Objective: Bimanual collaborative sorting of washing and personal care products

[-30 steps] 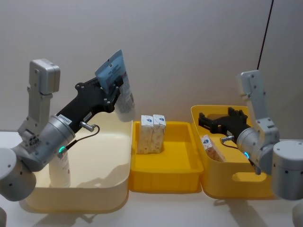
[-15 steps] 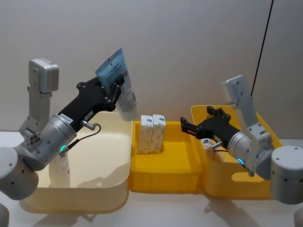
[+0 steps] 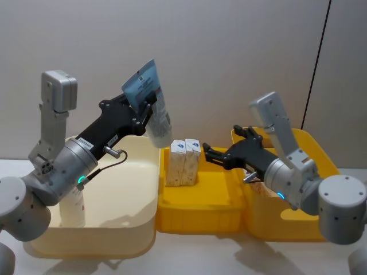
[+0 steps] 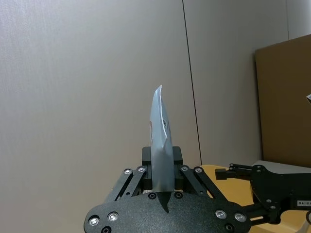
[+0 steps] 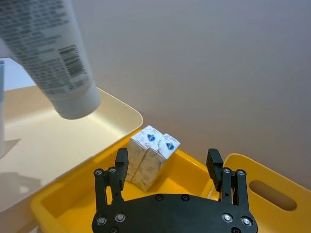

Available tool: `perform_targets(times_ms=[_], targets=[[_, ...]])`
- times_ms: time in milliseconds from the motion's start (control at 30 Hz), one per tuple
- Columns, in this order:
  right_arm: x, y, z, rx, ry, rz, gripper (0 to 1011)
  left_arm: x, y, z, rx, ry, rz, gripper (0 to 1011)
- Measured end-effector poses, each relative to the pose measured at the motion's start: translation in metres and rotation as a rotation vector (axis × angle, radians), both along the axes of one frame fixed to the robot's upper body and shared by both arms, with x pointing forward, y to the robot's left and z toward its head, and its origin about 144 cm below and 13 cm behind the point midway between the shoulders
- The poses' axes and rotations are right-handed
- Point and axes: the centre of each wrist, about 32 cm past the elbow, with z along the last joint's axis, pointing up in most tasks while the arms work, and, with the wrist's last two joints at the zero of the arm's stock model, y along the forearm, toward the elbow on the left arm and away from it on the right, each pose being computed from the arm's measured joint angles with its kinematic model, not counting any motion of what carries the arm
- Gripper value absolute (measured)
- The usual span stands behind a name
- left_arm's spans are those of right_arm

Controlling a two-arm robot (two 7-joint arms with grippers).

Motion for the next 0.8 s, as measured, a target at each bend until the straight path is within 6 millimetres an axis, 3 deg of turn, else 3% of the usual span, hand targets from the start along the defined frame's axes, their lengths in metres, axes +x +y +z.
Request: perform_targets(times_ms=[800], targets=[[0.015,0.021,0.018,-0.227,-0.081,0.281,1001,0.002,-0.001,-0.006,0.009,0.019,-0.009,226]])
